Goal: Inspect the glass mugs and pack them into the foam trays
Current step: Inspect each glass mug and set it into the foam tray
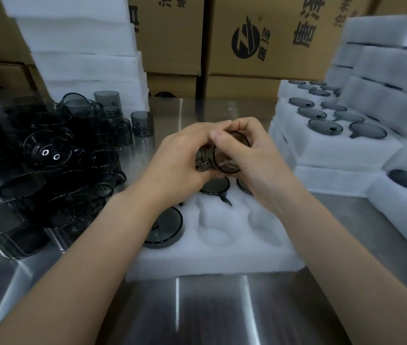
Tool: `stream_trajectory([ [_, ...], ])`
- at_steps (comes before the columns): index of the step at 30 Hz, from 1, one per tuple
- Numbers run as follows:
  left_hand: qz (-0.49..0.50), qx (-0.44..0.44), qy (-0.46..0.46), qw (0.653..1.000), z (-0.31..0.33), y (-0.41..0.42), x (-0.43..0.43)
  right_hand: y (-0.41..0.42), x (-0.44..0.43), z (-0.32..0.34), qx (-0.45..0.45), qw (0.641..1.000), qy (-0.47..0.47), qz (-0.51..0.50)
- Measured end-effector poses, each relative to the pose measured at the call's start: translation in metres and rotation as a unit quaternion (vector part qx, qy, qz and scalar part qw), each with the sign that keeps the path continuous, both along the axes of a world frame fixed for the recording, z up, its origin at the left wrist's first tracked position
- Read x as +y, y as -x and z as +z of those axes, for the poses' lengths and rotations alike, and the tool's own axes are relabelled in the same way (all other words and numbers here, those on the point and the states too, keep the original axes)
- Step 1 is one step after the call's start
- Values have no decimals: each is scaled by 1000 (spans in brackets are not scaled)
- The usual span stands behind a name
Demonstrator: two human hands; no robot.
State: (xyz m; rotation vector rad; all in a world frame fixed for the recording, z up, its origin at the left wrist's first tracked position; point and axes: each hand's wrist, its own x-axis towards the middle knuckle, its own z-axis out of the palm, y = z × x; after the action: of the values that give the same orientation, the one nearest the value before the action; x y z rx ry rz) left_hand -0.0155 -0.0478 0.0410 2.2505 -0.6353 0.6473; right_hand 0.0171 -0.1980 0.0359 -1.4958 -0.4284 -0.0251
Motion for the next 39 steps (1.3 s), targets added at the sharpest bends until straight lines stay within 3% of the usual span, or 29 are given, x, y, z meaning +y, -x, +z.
stream_trajectory([
  [4,18,7,12,1000,-1,-2,3,0,-1,-3,-45,998,47,-2],
  [9,32,58,94,993,-2,-2,6,1,-5,1,-74,996,57,12],
  [18,-66,111,218,967,-7,-7,15,-3,-13,3,-23,984,-40,169],
  [23,-93,101,206,969,-6,-6,17,-2,-13,3,-12,985,-67,157],
  [28,-48,84,110,989,-6,1,11,3,-9,4,-33,999,-16,17],
  [31,-25,62,82,994,-6,2,10,5,-7,5,-57,998,-6,-5],
  [39,-57,69,159,983,-3,6,10,1,-13,8,18,976,-80,200],
])
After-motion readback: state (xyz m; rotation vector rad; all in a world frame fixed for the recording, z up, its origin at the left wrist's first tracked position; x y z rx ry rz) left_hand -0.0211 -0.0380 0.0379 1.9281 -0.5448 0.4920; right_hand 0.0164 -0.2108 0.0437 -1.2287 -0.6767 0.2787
